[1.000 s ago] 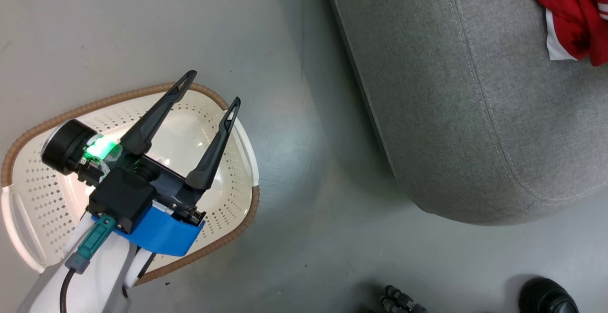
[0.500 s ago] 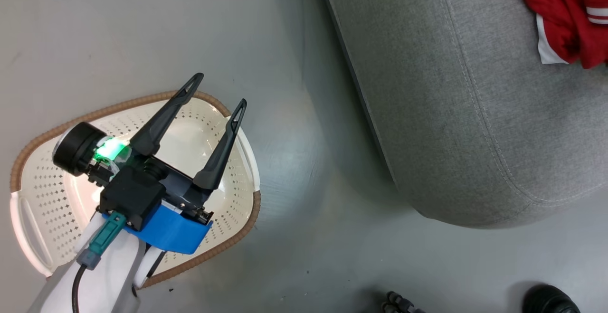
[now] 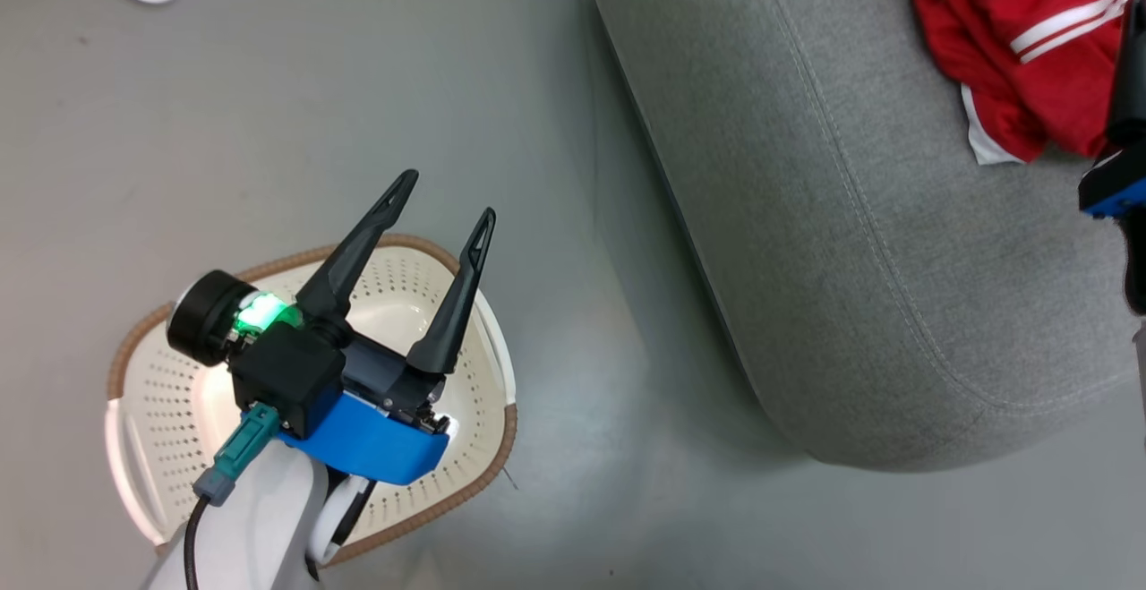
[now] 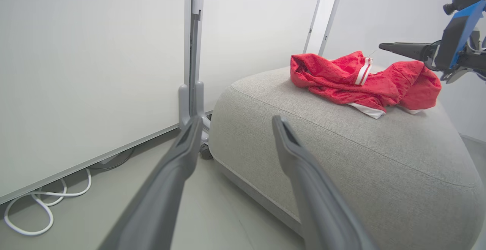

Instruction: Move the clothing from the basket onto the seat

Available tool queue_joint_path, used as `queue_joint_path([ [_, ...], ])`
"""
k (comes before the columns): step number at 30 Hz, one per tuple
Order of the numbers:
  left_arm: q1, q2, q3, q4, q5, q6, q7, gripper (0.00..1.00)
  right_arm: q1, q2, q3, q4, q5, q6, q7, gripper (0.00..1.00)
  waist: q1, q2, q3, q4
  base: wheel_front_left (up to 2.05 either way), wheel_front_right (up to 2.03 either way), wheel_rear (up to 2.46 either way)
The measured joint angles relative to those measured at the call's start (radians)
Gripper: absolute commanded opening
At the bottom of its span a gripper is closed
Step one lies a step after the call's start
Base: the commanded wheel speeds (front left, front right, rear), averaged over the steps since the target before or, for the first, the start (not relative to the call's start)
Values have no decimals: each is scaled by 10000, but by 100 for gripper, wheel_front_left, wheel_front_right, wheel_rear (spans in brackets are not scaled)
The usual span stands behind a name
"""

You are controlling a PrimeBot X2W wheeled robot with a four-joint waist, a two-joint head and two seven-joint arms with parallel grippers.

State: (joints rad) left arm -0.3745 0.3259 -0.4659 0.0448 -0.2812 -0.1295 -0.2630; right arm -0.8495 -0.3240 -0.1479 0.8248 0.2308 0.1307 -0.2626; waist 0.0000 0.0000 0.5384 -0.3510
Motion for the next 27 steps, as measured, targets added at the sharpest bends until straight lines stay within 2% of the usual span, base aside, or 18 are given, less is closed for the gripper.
queue_joint_path([
  [9,739,-757,311,650,-299,0,0,100,1500,36,368,-1294,-313,0,0,100,0,0,-1358,470,0,0,0],
  [18,1760,-1649,968,1373,-451,0,0,100,3768,742,637,-3112,-899,2,-15,100,-1,0,-2978,1065,0,0,0],
  [27,2669,-2056,1707,1712,-443,0,0,100,5683,1338,834,-4318,-1227,0,336,100,-3,1,-4293,1913,0,0,0],
])
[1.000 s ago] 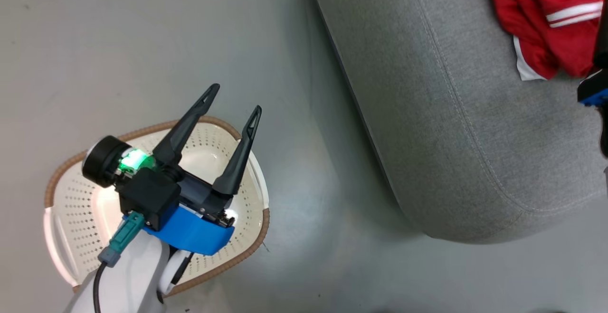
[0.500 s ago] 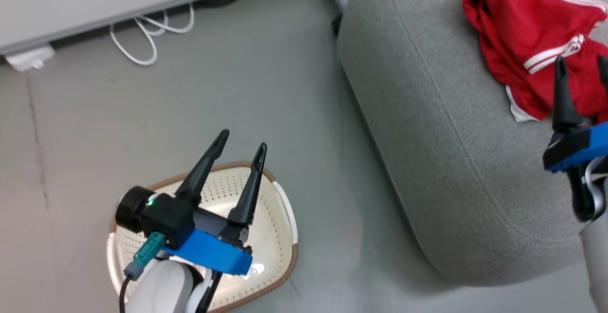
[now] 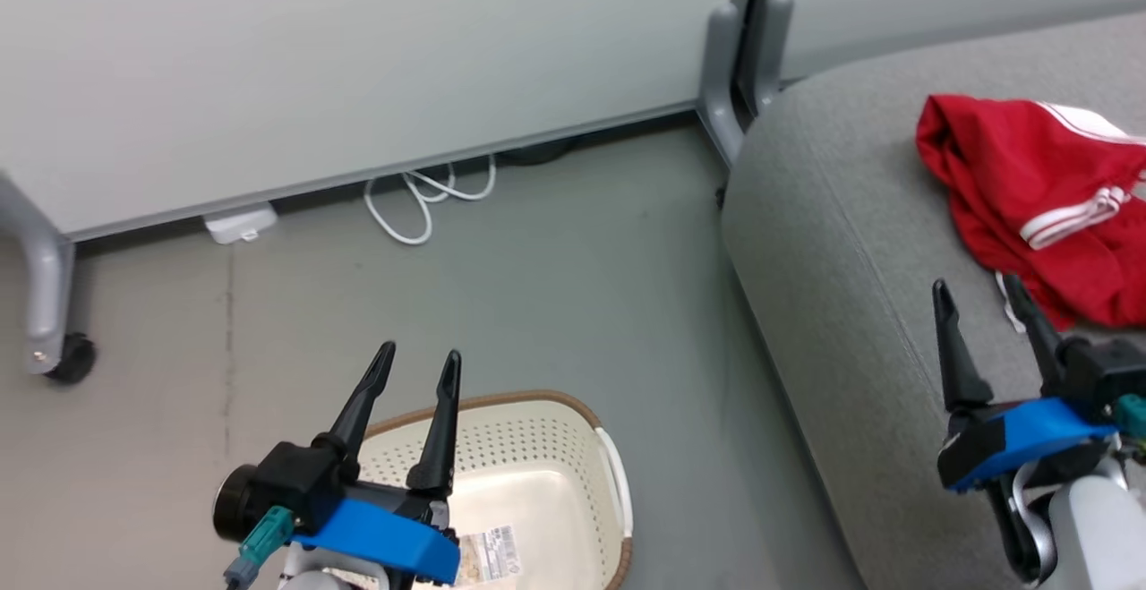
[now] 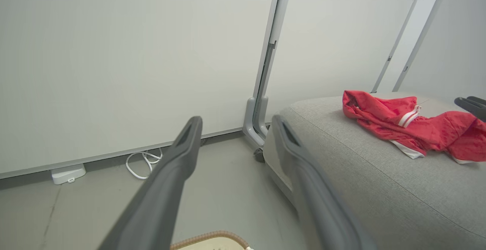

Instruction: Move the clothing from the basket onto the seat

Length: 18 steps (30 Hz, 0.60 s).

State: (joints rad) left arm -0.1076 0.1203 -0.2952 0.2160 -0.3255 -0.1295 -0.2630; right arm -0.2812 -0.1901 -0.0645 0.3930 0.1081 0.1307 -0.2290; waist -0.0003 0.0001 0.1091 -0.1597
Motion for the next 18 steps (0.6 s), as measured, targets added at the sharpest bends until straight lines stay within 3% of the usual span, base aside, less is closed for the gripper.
queue_joint_path([
  [18,650,-426,1421,819,245,0,0,100,2037,1170,-481,-1419,-136,0,343,100,1,0,-1023,1845,0,0,0],
])
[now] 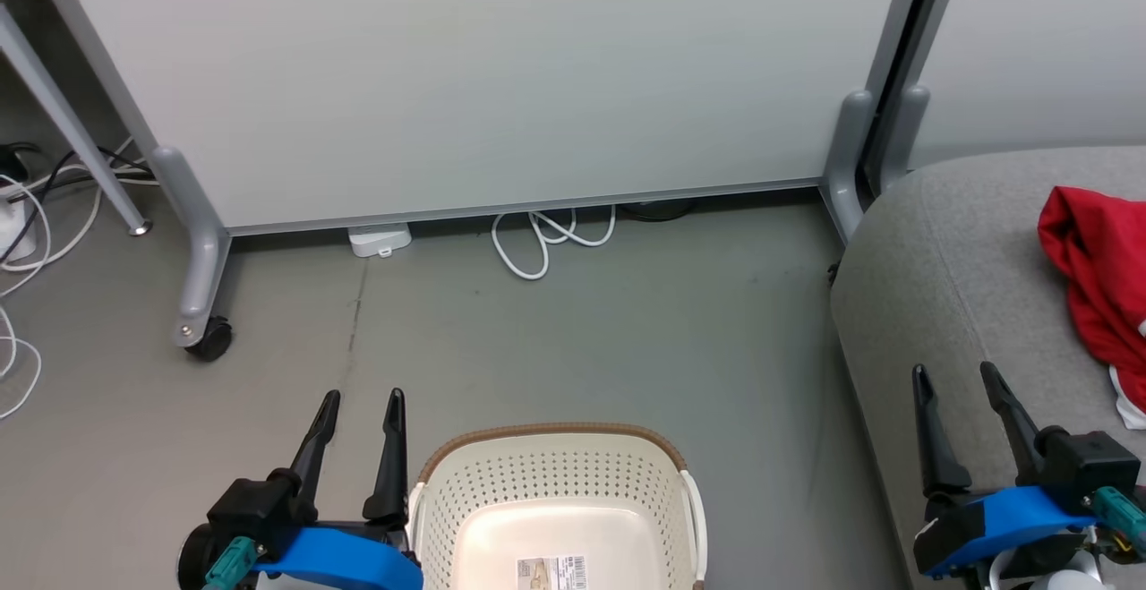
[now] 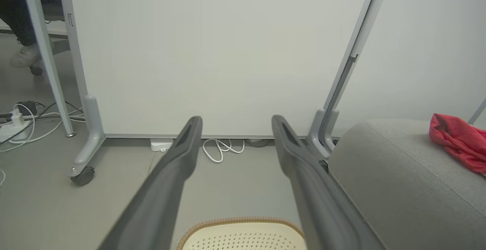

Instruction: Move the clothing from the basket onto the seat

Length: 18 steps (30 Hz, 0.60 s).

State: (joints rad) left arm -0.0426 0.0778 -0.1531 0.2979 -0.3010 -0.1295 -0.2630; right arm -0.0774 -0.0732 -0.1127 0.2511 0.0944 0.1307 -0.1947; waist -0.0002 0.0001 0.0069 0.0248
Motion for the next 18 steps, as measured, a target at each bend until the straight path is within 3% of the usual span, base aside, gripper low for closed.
queue_joint_path([
  [18,-5,-40,481,380,65,0,0,100,363,190,58,-215,-128,0,119,100,2,0,-51,315,0,0,0],
])
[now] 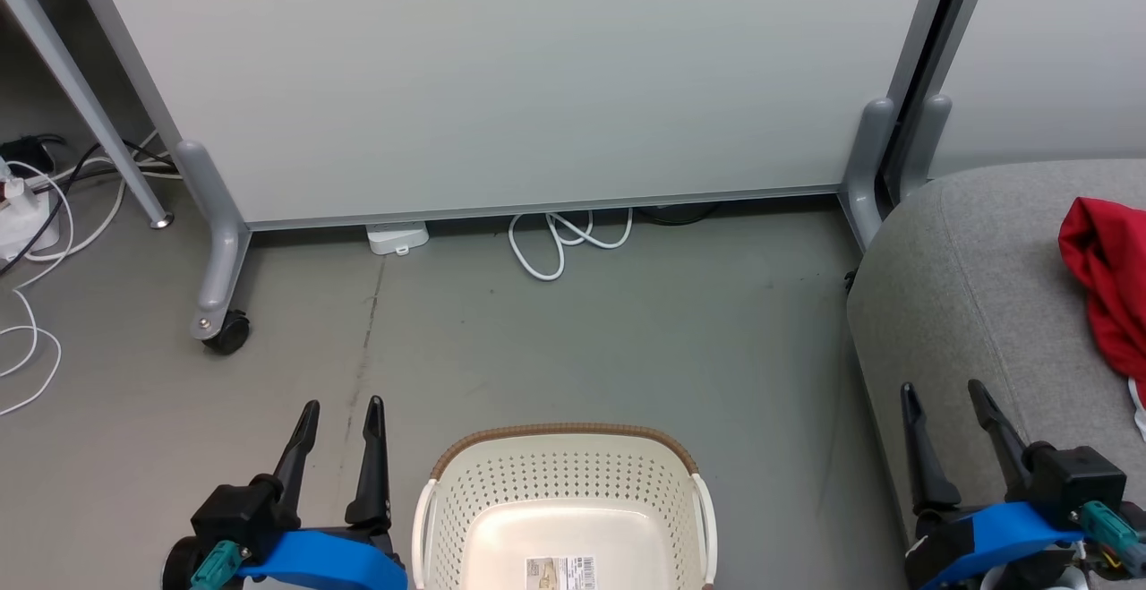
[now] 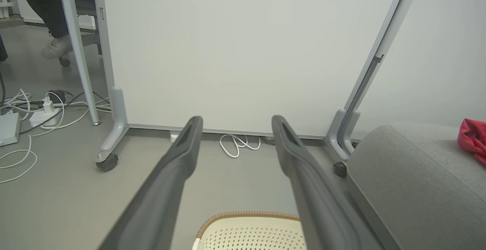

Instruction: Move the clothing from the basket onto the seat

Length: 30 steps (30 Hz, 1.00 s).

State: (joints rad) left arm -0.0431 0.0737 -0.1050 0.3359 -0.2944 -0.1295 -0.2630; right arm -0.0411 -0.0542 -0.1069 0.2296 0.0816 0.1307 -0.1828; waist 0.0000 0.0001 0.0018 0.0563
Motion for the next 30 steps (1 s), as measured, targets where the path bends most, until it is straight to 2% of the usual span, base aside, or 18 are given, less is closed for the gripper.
queue_joint_path([
  [13,1,-33,54,35,13,0,0,100,0,19,265,228,244,0,-46,100,0,0,-8,-193,0,0,0],
  [14,2,-36,38,35,2,0,0,0,-1,21,276,245,257,0,-48,0,0,0,-8,-204,0,0,0],
  [23,566,-165,-29,761,-21,0,77,0,249,81,297,1039,274,0,-29,0,0,0,-8,-216,0,0,0],
  [30,619,-176,107,694,-1185,10,428,0,250,92,245,1089,1576,0,297,0,0,0,-10,-235,0,0,0],
])
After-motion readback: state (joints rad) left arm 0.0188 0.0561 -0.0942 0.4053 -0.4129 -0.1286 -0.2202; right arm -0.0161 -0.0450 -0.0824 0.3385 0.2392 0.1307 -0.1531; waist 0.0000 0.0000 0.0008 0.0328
